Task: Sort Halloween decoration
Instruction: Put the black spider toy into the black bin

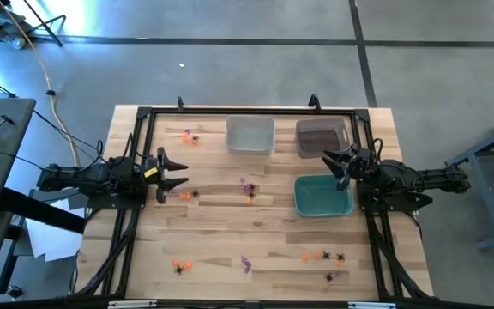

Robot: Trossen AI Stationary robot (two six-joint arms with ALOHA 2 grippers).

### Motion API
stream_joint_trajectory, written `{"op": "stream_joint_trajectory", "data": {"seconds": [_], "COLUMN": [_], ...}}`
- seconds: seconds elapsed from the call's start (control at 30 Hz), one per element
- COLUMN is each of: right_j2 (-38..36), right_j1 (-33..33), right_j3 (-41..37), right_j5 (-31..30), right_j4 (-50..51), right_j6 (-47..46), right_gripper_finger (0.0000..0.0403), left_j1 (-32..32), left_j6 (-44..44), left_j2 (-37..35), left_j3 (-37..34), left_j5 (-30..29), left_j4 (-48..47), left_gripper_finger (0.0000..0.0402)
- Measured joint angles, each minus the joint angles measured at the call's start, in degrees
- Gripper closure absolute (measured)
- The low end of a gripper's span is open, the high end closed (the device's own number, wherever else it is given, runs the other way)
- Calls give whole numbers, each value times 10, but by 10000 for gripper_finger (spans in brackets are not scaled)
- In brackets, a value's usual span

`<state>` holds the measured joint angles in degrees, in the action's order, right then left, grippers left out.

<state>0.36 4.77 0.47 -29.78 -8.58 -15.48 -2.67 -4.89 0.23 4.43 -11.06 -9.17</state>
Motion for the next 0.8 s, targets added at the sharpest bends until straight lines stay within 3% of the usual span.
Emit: {"op": "stream_joint_trajectory", "data": {"seconds": [0.3,0.43,0.6,0.8], "right_j2": [0,22,128,323], "right_j1": [-7,1,33,85], "right_j3": [4,62,179,343], "right_j5": [7,42,64,77], "right_j4": [0,56,190,427], "right_j6": [-51,-44,-100,-221], "right_gripper_finger": [261,261,261,261], "left_j1": [0,0,0,0], "left_j6": [0,0,0,0], "left_j2": [0,0,0,0], "left_j3": [0,0,0,0], "left_j5": [0,0,0,0], "left_j4": [0,0,0,0], "left_gripper_finger": [216,216,216,216]}}
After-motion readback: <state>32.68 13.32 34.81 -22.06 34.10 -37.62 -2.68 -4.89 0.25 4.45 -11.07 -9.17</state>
